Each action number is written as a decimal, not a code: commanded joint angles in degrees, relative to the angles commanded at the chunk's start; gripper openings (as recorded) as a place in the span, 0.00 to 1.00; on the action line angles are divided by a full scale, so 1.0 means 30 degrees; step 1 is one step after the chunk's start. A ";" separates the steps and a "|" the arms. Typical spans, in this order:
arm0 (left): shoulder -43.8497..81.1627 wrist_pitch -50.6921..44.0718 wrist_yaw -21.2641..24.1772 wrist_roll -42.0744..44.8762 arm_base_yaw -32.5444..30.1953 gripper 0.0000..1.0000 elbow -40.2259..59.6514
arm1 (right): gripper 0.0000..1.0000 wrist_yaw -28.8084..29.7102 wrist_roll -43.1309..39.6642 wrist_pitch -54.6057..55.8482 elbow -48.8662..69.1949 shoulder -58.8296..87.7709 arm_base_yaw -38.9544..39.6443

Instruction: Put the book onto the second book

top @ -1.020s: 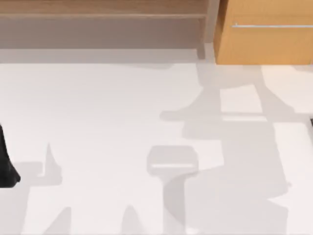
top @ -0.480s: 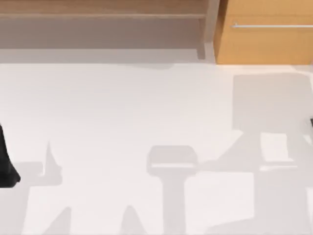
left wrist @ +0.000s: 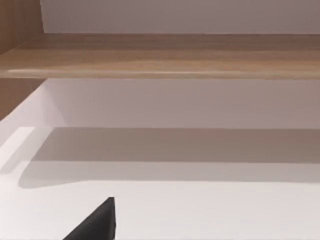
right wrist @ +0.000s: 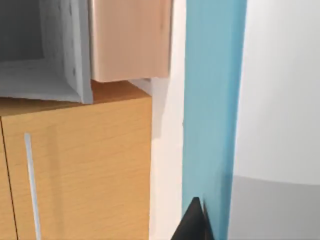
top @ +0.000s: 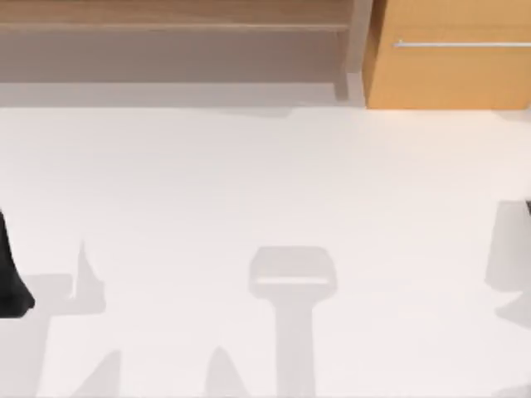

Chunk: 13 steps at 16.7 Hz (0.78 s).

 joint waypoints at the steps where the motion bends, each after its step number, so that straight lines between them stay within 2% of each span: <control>1: 0.0000 0.0000 0.0000 0.0000 0.0000 1.00 0.0000 | 0.00 -0.0011 0.0215 -0.0010 -0.0336 0.0049 0.0017; 13: 0.0000 0.0000 0.0000 0.0000 0.0000 1.00 0.0000 | 0.00 0.0162 0.0429 0.0514 -0.0314 0.0726 0.0226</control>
